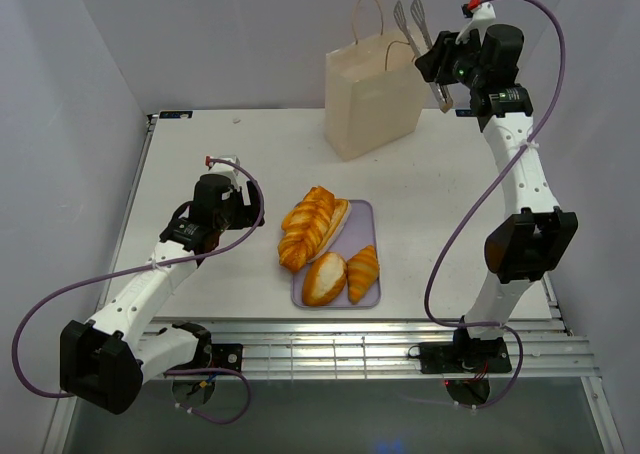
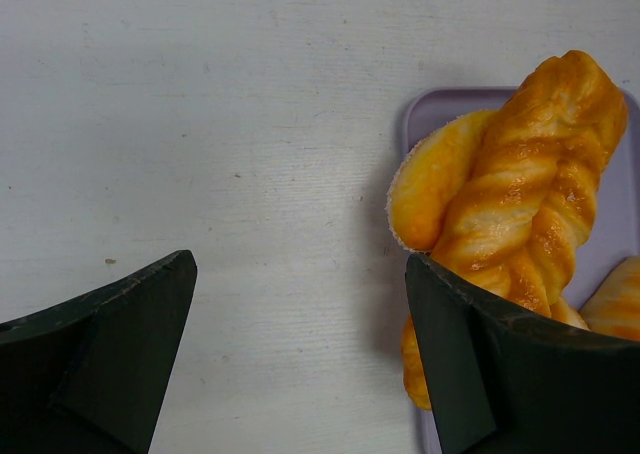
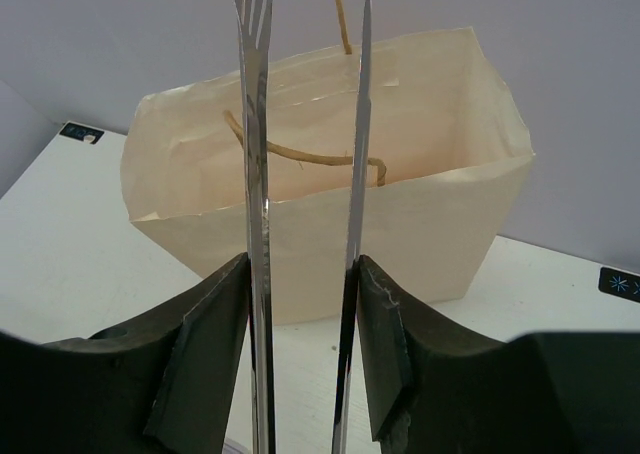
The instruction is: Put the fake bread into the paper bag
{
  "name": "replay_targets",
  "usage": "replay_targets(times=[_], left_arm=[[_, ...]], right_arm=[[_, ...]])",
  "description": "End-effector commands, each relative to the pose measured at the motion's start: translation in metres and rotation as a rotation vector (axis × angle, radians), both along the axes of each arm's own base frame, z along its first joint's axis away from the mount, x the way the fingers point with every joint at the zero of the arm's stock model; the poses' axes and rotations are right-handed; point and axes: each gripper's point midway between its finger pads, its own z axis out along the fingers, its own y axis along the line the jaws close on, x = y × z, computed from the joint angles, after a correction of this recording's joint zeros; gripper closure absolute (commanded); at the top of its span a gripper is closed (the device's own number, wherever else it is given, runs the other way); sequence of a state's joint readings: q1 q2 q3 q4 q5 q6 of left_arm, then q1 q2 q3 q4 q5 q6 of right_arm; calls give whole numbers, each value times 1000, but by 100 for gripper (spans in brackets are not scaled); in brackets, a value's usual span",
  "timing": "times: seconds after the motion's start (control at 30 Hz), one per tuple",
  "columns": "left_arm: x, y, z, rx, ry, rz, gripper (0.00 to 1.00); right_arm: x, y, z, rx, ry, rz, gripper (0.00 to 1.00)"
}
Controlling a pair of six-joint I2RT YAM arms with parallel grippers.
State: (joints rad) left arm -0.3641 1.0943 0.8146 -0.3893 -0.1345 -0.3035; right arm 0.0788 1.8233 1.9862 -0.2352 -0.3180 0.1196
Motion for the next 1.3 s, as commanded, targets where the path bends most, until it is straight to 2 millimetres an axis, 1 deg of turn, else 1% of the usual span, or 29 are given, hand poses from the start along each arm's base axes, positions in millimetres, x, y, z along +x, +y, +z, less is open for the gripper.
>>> replay_targets(times=[0.0, 0.1, 0.13, 0.2, 0.23, 0.3, 0.33, 0.43, 0.5, 0.57, 0.6, 0.63, 0.7, 0.73, 0.77, 0.8, 0.83, 0.87, 0.9, 0.93, 0.97, 1.0, 1.03, 1.07, 1.1, 1.13, 1.17, 1.2, 1.27], left_arm=[[4, -4, 20, -13, -48, -14, 4], [4, -5, 21, -16, -50, -16, 4], [4, -4, 21, -16, -52, -16, 4], [3, -4, 22, -15, -54, -14, 4], [3, -3, 22, -14, -56, -14, 4], [3, -2, 24, -14, -66, -8, 3], [3, -1, 24, -12, -66, -6, 3], [4, 2, 24, -1, -69, 11, 2], [4, 2, 27, -2, -76, 9, 6], [3, 2, 27, -3, -79, 9, 12], [3, 3, 28, -2, -81, 10, 12], [3, 3, 27, 0, -80, 13, 12], [4, 4, 26, 4, -75, 15, 10], [4, 4, 26, 3, -75, 18, 10], [4, 4, 26, 3, -75, 18, 9], [4, 4, 28, 1, -78, 19, 8], [3, 5, 30, 0, -84, 23, 8], [3, 5, 31, -1, -87, 27, 7], [3, 6, 32, -1, -91, 29, 7], [3, 7, 32, 0, -94, 33, 6], [3, 7, 33, 1, -96, 36, 6], [3, 8, 34, 2, -98, 38, 6], [3, 9, 35, 3, -100, 41, 5], [2, 10, 37, 5, -106, 46, 5], [2, 10, 38, 4, -109, 48, 5], [2, 11, 38, 5, -109, 52, 5], [2, 11, 39, 4, -112, 54, 4], [2, 12, 38, 2, -111, 57, 4], [2, 11, 37, 3, -106, 58, 3]], right_arm=[[-11, 6, 51, 41, -109, 37, 49], [-21, 9, 65, 54, -121, 59, 49], [-27, 10, 72, 64, -128, 64, 49], [-35, 12, 77, 72, -133, 84, 49], [-43, 13, 86, 78, -148, 90, 49], [-51, 17, 83, 90, -135, 108, 49], [-60, 19, 89, 92, -144, 111, 49], [-76, 32, 86, 80, -138, 145, 49], [-85, 41, 81, 58, -124, 158, 49], [-96, 43, 78, 51, -117, 163, 49], [-107, 42, 85, 51, -134, 164, 49], [-110, 44, 72, 48, -108, 170, 49], [-122, 51, 65, 38, -103, 189, 49], [-134, 51, 70, 35, -123, 194, 49], [-138, 58, 50, 31, -80, 208, 49], [-144, 60, 44, 30, -71, 212, 49], [-156, 62, 43, 28, -74, 226, 49], [-164, 72, 19, 14, -26, 253, 50], [-177, 71, 21, 8, -41, 245, 50], [-186, 75, 12, 0, -34, 254, 49], [-197, 85, 5, -2, -34, 284, 49], [-203, 87, -23, -16, 16, 280, 49], [-217, 87, -22, -12, 5, 286, 49], [-227, 93, -30, 0, 24, 303, 49], [-234, 95, -54, -3, 72, 306, 49], [-246, 94, -54, 12, 64, 313, 50], [-254, 98, -62, 27, 86, 327, 50], [-264, 96, -76, 29, 105, 325, 50], [-275, 98, -93, 40, 145, 322, 50]])
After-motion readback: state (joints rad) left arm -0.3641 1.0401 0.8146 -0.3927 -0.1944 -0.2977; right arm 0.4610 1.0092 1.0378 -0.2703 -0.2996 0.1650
